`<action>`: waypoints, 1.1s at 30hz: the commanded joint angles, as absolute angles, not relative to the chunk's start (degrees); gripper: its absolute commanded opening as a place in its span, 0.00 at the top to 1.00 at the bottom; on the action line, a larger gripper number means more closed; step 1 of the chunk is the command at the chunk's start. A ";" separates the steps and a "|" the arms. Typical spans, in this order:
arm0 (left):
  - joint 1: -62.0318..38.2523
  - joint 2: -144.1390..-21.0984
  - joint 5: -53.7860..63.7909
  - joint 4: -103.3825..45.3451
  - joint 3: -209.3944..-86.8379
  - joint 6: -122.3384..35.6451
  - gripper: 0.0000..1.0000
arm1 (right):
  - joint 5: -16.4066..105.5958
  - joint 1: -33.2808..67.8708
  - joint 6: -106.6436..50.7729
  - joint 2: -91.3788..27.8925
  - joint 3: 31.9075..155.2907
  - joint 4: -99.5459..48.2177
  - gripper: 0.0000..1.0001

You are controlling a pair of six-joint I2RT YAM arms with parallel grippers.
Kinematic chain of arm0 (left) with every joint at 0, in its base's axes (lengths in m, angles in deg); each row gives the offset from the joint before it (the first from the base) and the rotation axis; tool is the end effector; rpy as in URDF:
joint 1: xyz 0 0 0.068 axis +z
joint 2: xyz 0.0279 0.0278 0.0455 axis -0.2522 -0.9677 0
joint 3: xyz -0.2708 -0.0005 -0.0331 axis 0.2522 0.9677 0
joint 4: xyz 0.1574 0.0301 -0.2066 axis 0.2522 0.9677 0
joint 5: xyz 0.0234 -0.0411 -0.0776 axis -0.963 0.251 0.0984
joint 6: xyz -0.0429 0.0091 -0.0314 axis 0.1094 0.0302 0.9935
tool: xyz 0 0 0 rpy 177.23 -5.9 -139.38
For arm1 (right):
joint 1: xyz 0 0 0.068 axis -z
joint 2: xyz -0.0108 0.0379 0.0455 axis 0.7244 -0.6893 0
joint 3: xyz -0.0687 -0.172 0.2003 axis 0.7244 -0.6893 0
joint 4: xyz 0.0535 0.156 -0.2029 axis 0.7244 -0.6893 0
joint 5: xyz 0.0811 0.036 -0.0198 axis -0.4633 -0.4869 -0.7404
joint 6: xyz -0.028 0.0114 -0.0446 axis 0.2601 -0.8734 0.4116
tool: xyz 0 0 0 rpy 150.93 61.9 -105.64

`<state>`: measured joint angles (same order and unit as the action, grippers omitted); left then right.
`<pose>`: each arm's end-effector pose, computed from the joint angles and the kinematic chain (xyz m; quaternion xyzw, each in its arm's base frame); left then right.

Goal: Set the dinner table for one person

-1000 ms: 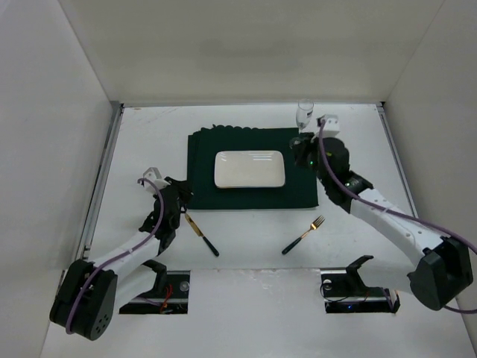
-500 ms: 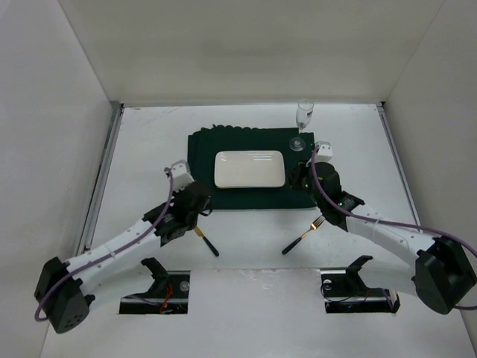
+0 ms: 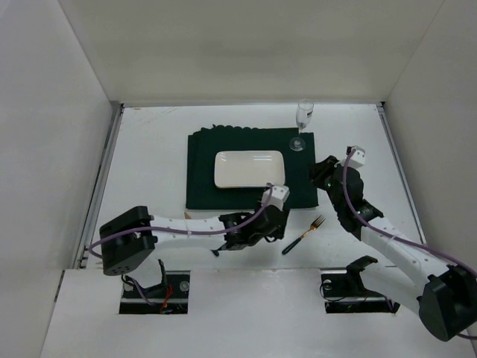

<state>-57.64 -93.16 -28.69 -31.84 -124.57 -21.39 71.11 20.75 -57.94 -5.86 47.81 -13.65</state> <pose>0.1129 -0.3021 0.2191 0.1833 0.8416 -0.2584 0.4374 0.2042 0.0854 0.2537 0.1761 0.7635 0.2048 0.5866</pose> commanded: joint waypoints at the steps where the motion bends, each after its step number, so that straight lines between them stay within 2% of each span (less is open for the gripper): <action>1: -59.78 -97.37 -21.64 -41.85 -130.34 -30.92 0.51 | 70.78 22.03 -60.14 -4.80 47.23 -10.13 0.67; 6: -61.81 -103.79 -16.45 -41.59 -135.18 -34.09 0.51 | 69.81 23.88 -61.55 -3.05 46.09 -9.69 0.67; 17: -64.79 -107.49 -15.65 -38.96 -135.27 -35.41 0.52 | 68.41 26.87 -63.66 -1.99 44.68 -9.16 0.67; 22: -66.20 -110.04 -17.05 -38.43 -135.18 -37.17 0.58 | 67.70 27.04 -63.75 -1.11 44.51 -9.16 0.67; 33: -66.12 -112.85 -21.71 -39.04 -134.66 -40.16 0.59 | 65.86 27.31 -63.84 -0.67 44.16 -8.55 0.67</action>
<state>-66.14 -112.22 -19.95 -38.95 -134.05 -38.26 67.13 26.96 -63.42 -1.16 44.09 -12.49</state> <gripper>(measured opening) 0.414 0.333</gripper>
